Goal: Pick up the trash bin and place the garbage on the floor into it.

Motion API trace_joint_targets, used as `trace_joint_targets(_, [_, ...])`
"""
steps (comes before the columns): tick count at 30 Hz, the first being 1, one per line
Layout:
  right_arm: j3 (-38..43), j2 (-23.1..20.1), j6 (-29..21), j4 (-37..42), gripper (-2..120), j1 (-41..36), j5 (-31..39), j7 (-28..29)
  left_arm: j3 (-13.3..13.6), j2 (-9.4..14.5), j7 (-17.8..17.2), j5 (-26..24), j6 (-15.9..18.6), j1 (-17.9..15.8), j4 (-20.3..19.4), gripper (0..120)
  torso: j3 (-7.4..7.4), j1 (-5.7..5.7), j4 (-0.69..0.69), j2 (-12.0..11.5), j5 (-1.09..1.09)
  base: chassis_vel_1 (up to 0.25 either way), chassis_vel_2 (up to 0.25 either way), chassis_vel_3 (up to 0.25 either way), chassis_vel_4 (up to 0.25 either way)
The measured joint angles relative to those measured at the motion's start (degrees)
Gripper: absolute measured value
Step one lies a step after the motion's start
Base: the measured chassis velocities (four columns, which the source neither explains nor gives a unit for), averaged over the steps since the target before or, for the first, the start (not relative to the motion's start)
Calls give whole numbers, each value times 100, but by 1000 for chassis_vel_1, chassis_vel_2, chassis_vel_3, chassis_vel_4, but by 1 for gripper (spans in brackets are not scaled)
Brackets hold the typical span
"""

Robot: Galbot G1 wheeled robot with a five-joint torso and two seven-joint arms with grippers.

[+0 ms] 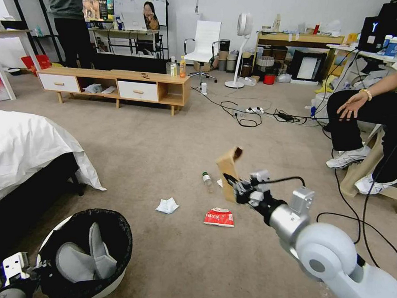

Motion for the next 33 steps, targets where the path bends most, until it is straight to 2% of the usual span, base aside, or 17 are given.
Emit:
trace_joint_targets(2, [-532, 250, 151, -44, 0, 653, 367, 11, 44, 69, -32, -47, 0, -5, -19, 2, 0, 0, 3, 0, 0, 0, 0, 0, 0])
trace_joint_targets(5, [-963, 449, 198, -73, 0, 1083, 740, 133, 64, 128, -71, -152, 0, -14, -36, 2, 0, 0, 3, 0, 0, 0, 0, 0, 0])
trace_joint_targets(9, [-1520, 720, 197, -174, 0, 1589, 1187, 273, 110, 260, -154, -374, 0, -67, -51, 2, 0, 0, 1, 0, 0, 0, 0, 0, 0])
trace_joint_targets(13, [-1784, 845, 198, -262, 0, 1822, 1318, 322, 138, 328, -176, -444, 0, -96, -51, 2, 0, 0, 1, 0, 0, 0, 0, 0, 0])
trace_joint_targets(18, [-2795, 1495, 213, -671, 0, 2646, 1676, 466, 323, 601, -264, -771, 0, -209, -66, 2, 0, 1, 2, 0, -1, 0, 0, 0, 0])
trace_joint_targets(19, [-2795, 1495, 213, -671, 0, 2646, 1676, 466, 323, 601, -264, -771, 0, -209, -66, 2, 0, 1, 2, 0, -1, 0, 0, 0, 0])
trace_joint_targets(20, [-3082, 1783, 214, -787, 0, 2814, 1681, 506, 422, 716, -331, -1058, 0, -257, -167, 2, 0, 1, 1, 0, 0, 0, 0, 0, 0])
trace_joint_targets(21, [-3082, 1783, 214, -787, 0, 2814, 1681, 506, 422, 716, -331, -1058, 0, -257, -167, 2, 0, 1, 1, 0, 0, 0, 0, 0, 0])
trace_joint_targets(23, [-3267, 2049, 213, -871, 0, 2902, 1680, 543, 479, 781, -335, -1207, 0, -273, -264, 2, 0, 0, 0, 0, 0, 0, 0, 0, 0])
trace_joint_targets(27, [-3383, 2224, 203, -978, 0, 2945, 1669, 564, 527, 840, -330, -1256, 0, -260, -335, 2, 0, 0, 2, 0, 0, 0, 0, 0, 0])
trace_joint_targets(33, [-3606, 2413, 128, -1147, 0, 3011, 1687, 604, 621, 952, -312, -1462, 0, -234, -484, 2, 0, 0, -1, 0, 0, 0, 0, 0, 0])
